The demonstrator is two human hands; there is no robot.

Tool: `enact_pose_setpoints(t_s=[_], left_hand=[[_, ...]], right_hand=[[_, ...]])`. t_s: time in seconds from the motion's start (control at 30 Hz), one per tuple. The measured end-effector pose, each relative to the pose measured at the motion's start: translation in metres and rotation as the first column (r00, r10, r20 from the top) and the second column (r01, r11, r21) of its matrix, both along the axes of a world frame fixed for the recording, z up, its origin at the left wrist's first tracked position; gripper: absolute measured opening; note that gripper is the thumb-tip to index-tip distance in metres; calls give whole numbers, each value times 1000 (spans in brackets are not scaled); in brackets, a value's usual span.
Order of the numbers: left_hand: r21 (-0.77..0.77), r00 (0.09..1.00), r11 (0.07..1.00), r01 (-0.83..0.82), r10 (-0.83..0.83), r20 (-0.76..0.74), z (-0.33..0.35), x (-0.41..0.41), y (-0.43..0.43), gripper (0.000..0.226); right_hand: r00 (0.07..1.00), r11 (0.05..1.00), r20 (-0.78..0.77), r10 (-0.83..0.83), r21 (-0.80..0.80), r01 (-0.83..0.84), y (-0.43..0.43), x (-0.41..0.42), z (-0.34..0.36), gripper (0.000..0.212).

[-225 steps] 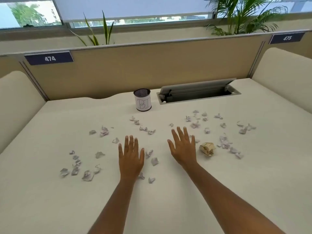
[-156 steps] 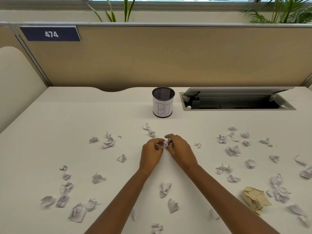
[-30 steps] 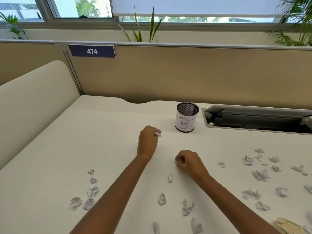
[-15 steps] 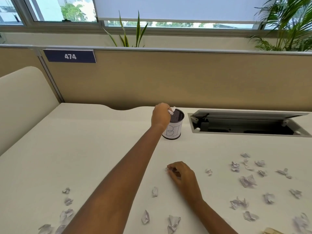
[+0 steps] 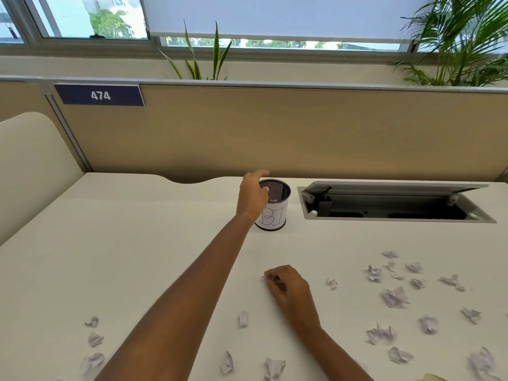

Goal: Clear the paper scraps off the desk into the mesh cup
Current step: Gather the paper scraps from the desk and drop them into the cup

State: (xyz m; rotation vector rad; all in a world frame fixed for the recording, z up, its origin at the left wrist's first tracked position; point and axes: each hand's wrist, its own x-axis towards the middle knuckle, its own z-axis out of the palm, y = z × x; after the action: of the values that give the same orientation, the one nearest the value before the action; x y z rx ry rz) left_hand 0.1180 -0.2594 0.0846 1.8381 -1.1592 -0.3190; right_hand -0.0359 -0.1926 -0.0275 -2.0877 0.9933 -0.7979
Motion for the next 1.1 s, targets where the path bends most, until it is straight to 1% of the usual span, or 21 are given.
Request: enact_pose_setpoints(t_s=[0.07, 0.13, 0.2, 0.27, 0.3, 0.37, 0.43, 0.5, 0.63, 0.8, 0.9, 1.0, 1.1], left_hand=[[-54, 996, 995, -88, 89, 22, -14, -1, 16, 38], [-26, 986, 989, -143, 145, 85, -35, 0, 35, 39], [108, 975, 982, -153, 132, 179, -60, 6, 52, 42], [294, 963, 943, -155, 79, 256, -82, 15, 70, 48], [362, 959, 918, -160, 58, 277, -92, 18, 78, 50], [419, 942, 887, -194, 49, 333, -109, 20, 93, 51], [396, 907, 885, -246, 65, 416, -120, 17, 103, 49], [359, 896, 897, -258, 83, 436, -123, 16, 106, 47], [344, 901, 906, -247, 84, 426, -124, 17, 106, 46], [305, 916, 927, -216, 85, 391, -125, 17, 111, 43], [270, 927, 938, -216, 110, 358, -125, 15, 118, 42], [248, 935, 945, -215, 125, 333, -124, 11, 127, 41], [255, 926, 943, -216, 114, 361, -123, 5, 137, 41]], right_hand=[[997, 998, 42, -59, 38, 57, -5, 2, 2, 10], [989, 993, 94, -115, 46, 111, -14, 7, 8, 10], [975, 986, 147, -168, 4, 169, -27, 17, 21, 8], [962, 976, 193, -194, -58, 208, -44, 29, 39, 8], [957, 972, 211, -197, -84, 219, -53, 36, 49, 9], [954, 963, 221, -201, -132, 233, -74, 49, 69, 12], [957, 956, 205, -207, -165, 242, -92, 62, 86, 13], [961, 955, 172, -216, -169, 245, -104, 74, 95, 15], [976, 967, 93, -199, -141, 211, -112, 85, 97, 19], [978, 960, 121, -170, -204, 192, -94, 72, 85, 20], [971, 955, 158, -178, -209, 210, -75, 55, 73, 21], [968, 961, 168, -184, -175, 213, -52, 37, 57, 20], [981, 986, 142, -132, -79, 144, -22, 23, 39, 20]])
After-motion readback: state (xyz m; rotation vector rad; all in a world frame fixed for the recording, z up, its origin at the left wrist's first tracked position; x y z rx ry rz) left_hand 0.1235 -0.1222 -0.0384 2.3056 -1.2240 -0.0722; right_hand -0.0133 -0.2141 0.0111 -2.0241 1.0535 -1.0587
